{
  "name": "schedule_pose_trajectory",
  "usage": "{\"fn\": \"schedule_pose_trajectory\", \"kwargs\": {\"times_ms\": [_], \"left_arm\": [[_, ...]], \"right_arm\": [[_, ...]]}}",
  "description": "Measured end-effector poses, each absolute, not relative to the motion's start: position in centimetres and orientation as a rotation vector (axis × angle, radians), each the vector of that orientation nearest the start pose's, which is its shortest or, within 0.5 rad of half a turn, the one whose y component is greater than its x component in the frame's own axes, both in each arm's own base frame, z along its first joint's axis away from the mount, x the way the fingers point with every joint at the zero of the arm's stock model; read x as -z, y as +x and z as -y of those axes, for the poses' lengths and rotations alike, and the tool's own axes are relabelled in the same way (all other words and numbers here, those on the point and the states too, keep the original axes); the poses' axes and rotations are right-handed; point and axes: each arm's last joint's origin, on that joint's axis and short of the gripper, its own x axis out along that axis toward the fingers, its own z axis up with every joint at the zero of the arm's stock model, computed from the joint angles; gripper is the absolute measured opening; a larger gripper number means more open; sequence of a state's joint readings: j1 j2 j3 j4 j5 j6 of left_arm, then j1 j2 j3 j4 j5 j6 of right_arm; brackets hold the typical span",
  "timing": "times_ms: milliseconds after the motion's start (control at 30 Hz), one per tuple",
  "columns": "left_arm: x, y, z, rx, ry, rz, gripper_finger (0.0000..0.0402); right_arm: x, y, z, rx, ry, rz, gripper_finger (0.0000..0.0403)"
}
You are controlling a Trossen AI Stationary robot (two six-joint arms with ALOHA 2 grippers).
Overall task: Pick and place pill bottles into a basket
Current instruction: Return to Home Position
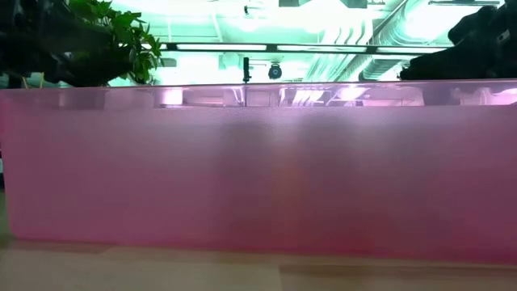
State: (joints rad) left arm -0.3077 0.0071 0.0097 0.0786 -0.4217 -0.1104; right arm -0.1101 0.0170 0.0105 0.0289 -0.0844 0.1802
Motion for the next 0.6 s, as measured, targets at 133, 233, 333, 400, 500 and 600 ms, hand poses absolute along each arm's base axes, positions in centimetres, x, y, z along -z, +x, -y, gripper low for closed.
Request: {"fn": "schedule_pose_trajectory", "kwargs": {"times_ms": [133, 233, 333, 400, 500, 600], "left_arm": [[-17.2, 9.4, 1.6, -0.149, -0.109, 0.069, 0.0379], [-17.2, 9.4, 1.5, -0.208, -0.102, 0.071, 0.0379], [-17.2, 9.4, 1.4, -0.242, -0.1, 0.067, 0.0379], [-17.2, 9.4, 1.3, -0.261, -0.085, 0.06, 0.0379], [-17.0, 9.5, 1.3, -0.293, -0.07, 0.04, 0.0379], [-16.8, 9.7, 1.3, -0.311, -0.057, 0.012, 0.0379]], "right_arm": [[-16.8, 9.8, 0.8, 0.027, 0.037, 0.017, 0.014], [-16.8, 9.8, 0.9, 0.029, -0.007, 0.011, 0.014], [-16.6, 9.9, 0.9, 0.028, -0.001, -0.005, 0.014], [-16.5, 10.0, 0.9, 0.029, 0.001, -0.025, 0.014], [-16.2, 10.3, 0.9, 0.029, 0.006, -0.064, 0.014], [-15.8, 10.5, 0.9, 0.03, 0.029, -0.106, 0.014]]}}
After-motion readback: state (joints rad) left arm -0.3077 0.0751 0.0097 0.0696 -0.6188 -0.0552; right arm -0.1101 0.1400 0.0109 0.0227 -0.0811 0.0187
